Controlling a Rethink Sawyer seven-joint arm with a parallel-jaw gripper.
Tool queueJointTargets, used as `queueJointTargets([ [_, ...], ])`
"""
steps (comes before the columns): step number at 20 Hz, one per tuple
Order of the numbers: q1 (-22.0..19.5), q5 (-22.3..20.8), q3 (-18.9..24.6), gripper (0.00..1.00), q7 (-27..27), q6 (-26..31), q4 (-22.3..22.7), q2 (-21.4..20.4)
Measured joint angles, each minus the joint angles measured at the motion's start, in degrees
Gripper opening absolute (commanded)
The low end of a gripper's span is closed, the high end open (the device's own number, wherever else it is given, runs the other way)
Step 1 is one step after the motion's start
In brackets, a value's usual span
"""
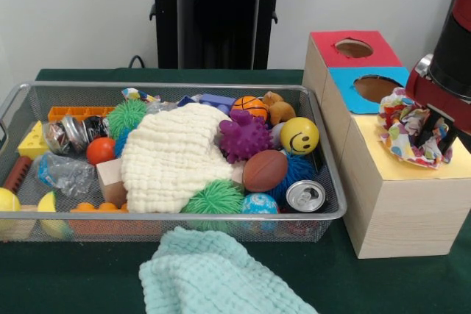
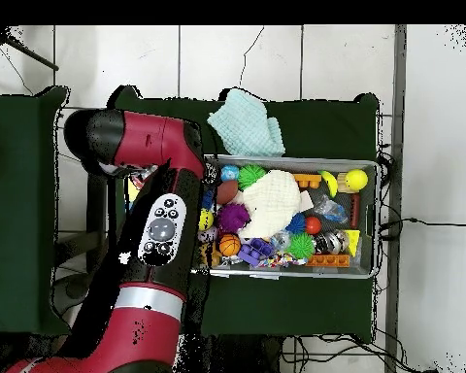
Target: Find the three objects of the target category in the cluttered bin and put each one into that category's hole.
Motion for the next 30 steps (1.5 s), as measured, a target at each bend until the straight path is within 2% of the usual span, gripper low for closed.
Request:
queueJointTargets([
  [30, 0.27, -1.96, 0.21, 1.00, 0.00, 0.21, -0.61, -0.14],
])
